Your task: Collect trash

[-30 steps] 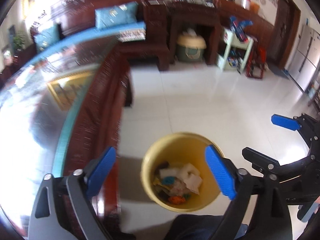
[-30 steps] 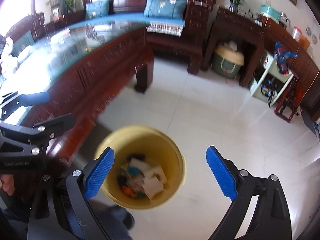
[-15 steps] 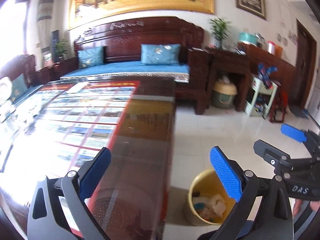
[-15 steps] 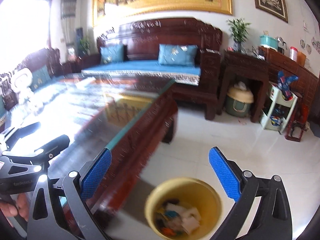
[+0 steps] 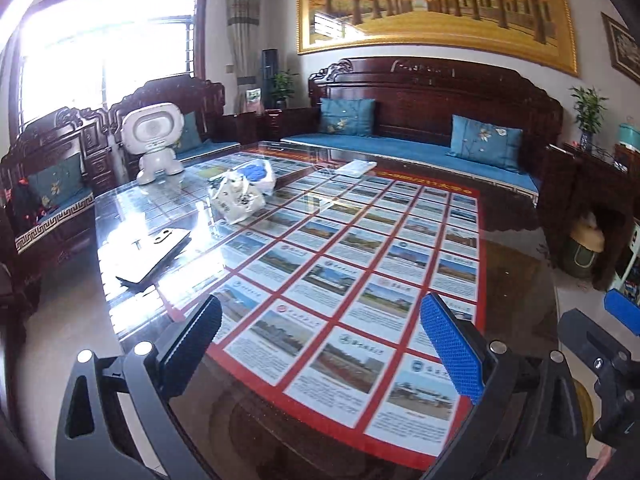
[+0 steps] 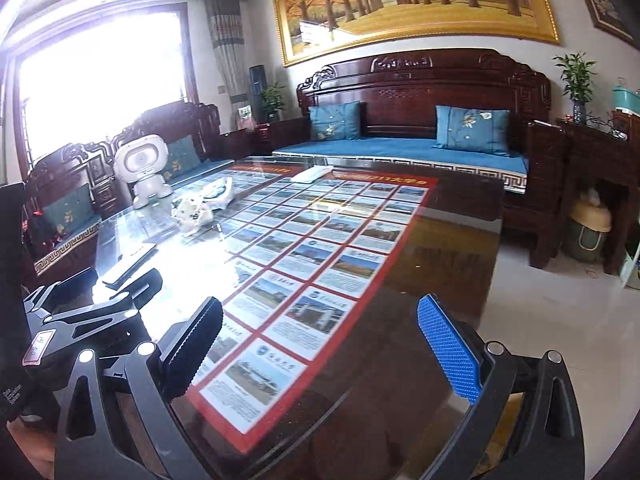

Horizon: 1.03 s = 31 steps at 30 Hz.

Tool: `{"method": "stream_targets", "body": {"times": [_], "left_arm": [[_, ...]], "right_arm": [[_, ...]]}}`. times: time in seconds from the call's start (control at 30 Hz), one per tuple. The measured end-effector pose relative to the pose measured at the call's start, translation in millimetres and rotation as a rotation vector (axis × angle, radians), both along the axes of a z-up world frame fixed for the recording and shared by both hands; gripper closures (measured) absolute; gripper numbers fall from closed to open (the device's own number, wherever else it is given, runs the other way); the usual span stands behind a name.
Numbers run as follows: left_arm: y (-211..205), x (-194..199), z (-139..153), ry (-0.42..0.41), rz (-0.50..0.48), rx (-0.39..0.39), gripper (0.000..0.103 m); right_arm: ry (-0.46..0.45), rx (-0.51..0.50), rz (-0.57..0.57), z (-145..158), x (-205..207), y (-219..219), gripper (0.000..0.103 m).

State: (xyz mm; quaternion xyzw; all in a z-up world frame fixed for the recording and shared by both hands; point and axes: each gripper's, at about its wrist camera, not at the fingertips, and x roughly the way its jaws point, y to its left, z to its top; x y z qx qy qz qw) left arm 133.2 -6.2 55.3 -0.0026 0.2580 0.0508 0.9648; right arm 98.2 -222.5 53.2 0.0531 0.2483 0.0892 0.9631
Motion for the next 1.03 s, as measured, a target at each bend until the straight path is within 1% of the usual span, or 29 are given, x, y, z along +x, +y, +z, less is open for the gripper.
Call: {"method": "stream_targets", "body": {"times": [0.07, 0.13, 0.27, 0.33, 0.4, 0.5, 0.63, 0.73, 0.83, 0.9, 0.97, 1.03], "left_arm": [[22, -6, -3, -0.001, 0.020, -0.005, 0.004], [36, -8, -4, -0.005, 0.033, -0.002, 0.004], [50, -15, -5, -0.039, 0.058, 0.000, 0.004], [55, -21, -5, -0.069, 0.071, -0.001, 0.004], [56, -25, -3, -0.087, 0.080, 0.014, 0.004], [53, -25, -4, -0.084, 0.081, 0.049, 0.004], [48, -24, -5, -0.072, 0.061, 0.047, 0.004], [43, -23, -4, -0.079, 0.052, 0.066, 0.004], [37, -19, -2, -0.050, 0.038, 0.083, 0.004], [35, -17, -3, -0.036, 0.025, 0.082, 0.004], [35, -14, -5, -0.008, 0.007, 0.053, 0.004], [35, -13, -7, 0.004, 0.010, 0.034, 0.004]], "right_arm": [[0.000, -0.008, 0.021, -6, 0, 27, 0.008], [0.000, -0.009, 0.037, -9, 0, 45, 0.008], [0.006, -0.005, 0.059, -15, 1, 65, 0.008], [0.007, -0.005, 0.062, -18, 1, 69, 0.008], [0.012, -0.009, 0.067, -20, 2, 70, 0.008], [0.021, -0.014, 0.070, -22, 3, 71, 0.008], [0.028, -0.014, 0.068, -23, 3, 70, 0.008], [0.037, -0.009, 0.063, -24, 6, 68, 0.008], [0.046, -0.006, 0.060, -26, 7, 66, 0.008], [0.048, -0.006, 0.058, -26, 7, 65, 0.008], [0.051, -0.007, 0.060, -25, 7, 64, 0.008], [0.052, -0.006, 0.064, -25, 7, 63, 0.008]]}}
